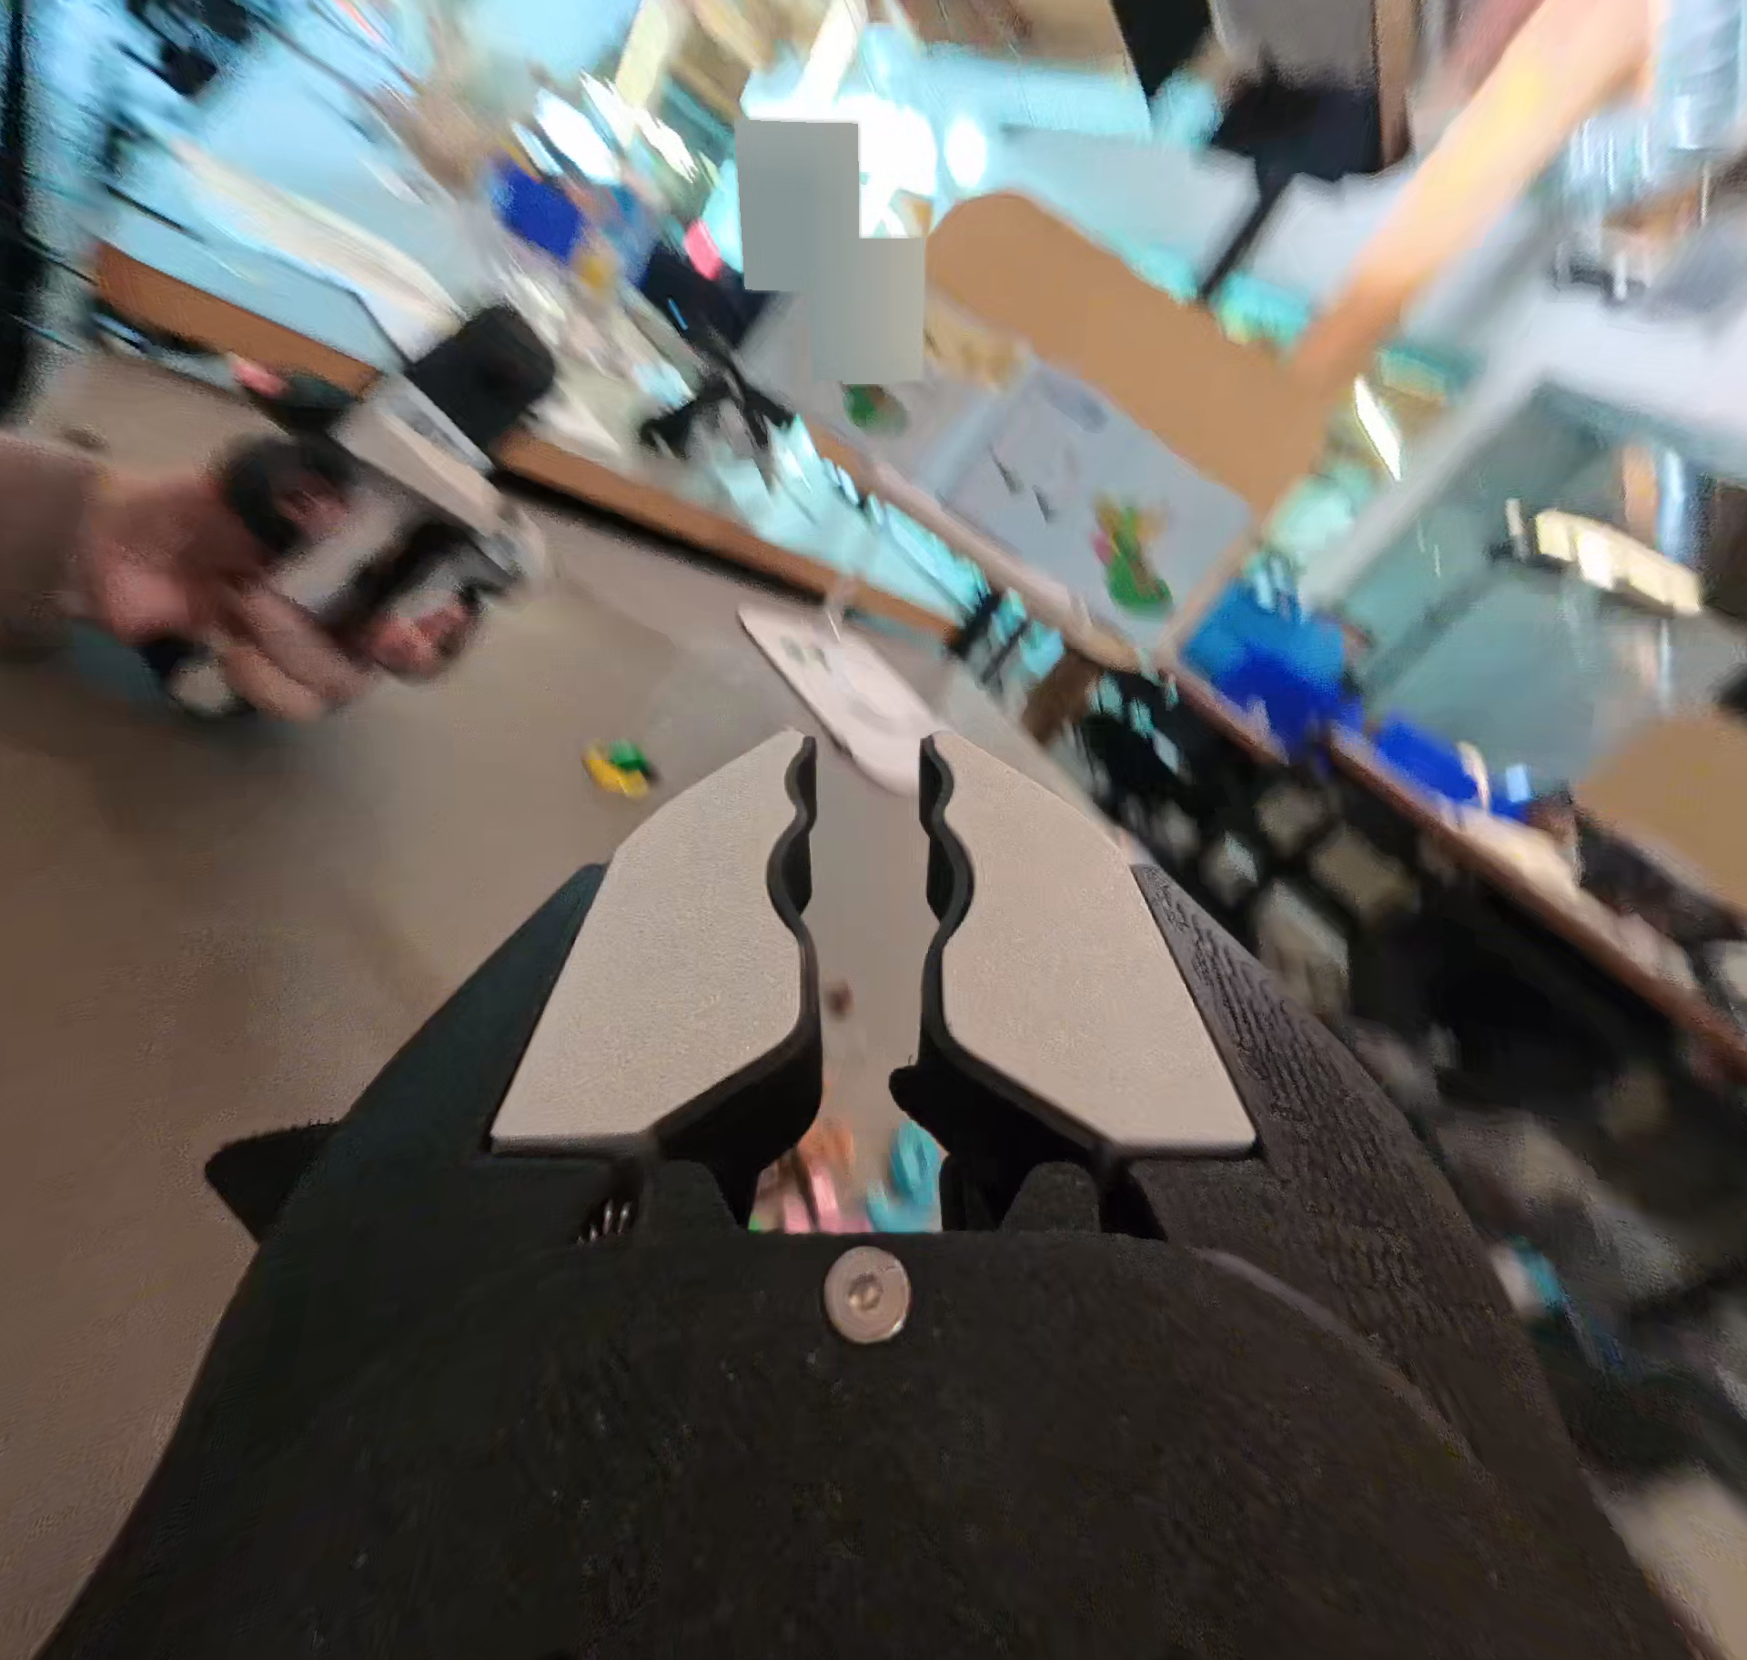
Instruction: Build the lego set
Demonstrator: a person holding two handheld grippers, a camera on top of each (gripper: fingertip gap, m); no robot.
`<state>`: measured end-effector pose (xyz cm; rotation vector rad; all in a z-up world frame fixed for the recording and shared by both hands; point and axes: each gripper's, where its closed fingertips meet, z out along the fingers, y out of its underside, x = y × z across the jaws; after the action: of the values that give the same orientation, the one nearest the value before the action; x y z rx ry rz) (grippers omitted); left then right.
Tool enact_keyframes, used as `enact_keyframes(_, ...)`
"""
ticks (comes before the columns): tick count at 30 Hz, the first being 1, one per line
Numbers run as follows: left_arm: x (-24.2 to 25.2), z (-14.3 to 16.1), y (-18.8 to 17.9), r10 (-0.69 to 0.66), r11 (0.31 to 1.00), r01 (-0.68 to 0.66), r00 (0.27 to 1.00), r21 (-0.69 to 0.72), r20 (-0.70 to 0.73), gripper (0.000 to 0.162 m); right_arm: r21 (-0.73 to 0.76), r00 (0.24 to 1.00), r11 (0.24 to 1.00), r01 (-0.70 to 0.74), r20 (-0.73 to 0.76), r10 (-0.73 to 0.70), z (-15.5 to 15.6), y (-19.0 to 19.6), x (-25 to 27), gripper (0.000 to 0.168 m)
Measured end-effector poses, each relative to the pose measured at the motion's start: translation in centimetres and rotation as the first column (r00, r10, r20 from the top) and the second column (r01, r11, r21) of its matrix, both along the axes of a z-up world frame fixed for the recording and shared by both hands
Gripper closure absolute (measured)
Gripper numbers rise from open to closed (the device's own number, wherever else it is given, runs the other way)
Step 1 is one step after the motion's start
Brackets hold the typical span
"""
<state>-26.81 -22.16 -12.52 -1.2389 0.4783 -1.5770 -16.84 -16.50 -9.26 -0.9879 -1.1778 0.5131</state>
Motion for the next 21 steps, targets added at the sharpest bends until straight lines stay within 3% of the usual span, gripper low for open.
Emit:
enact_keyframes(3,-0.2,0.0,0.3,0.031,0.999,-0.03,1.0,0.01,-0.008,0.154,-0.178,0.948,0.945,0.274,0.217,-0.234,-3.4,5.0,5.5,0.154)
enact_keyframes(7,-0.5,0.1,0.4,0.032,0.999,-0.032,0.999,0.006,0.019,0.154,-0.263,0.79,0.854,0.448,0.564,-0.24,-8.5,7.8,10.2,0.153)
enact_keyframes(12,-0.5,0.1,0.3,0.025,1.0,-0.025,0.999,0.008,0.021,0.154,-0.283,0.67,0.853,0.438,0.736,-0.1,-11.4,9.8,11.6,0.153)
enact_keyframes(18,-0.4,0.0,0.5,-0.001,1.0,0.002,0.999,-0.027,0.04,0.154,-0.431,0.589,0.829,0.356,0.793,0.159,-14.3,9.3,11.0,0.162)
enact_keyframes(21,-0.6,0.0,0.8,-0.013,0.998,0.018,0.997,-0.067,0.077,0.154,-0.39,0.535,0.857,0.338,0.828,0.166,-15.2,10.1,11.0,0.165)
